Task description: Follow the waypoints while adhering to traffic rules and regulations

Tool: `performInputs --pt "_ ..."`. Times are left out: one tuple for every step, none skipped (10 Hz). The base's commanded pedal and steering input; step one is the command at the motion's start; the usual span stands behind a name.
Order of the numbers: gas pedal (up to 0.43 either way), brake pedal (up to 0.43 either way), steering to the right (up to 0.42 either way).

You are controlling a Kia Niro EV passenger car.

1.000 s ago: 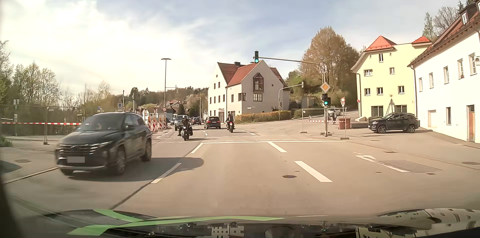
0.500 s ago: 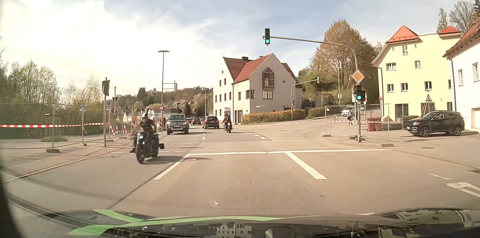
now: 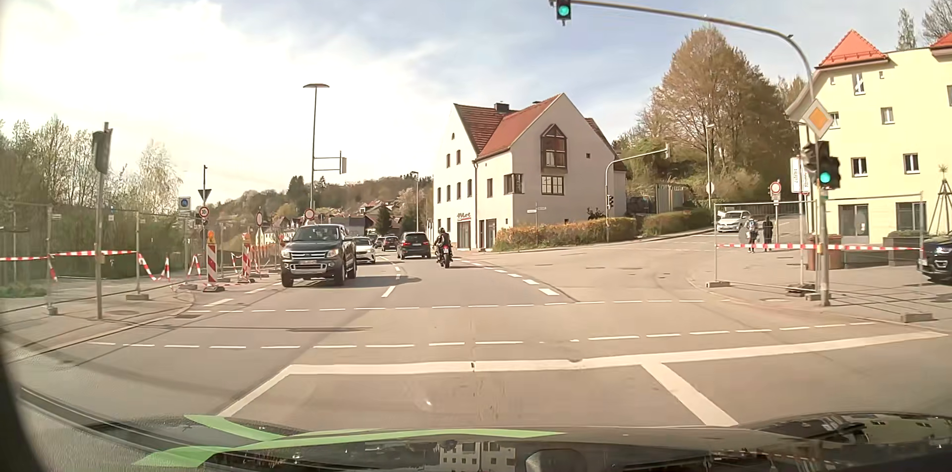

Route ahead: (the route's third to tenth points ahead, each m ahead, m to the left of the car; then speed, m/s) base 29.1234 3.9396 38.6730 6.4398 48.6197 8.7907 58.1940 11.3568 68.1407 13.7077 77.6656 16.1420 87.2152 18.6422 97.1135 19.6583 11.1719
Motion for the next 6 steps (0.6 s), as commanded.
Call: performInputs --pt "0.067 0.0 -0.03" --pt "0.067 0.0 -0.035" --pt "0.067 0.0 -0.036" --pt "0.079 0.0 -0.036" --pt "0.079 0.0 -0.036" --pt "0.079 0.0 -0.036"
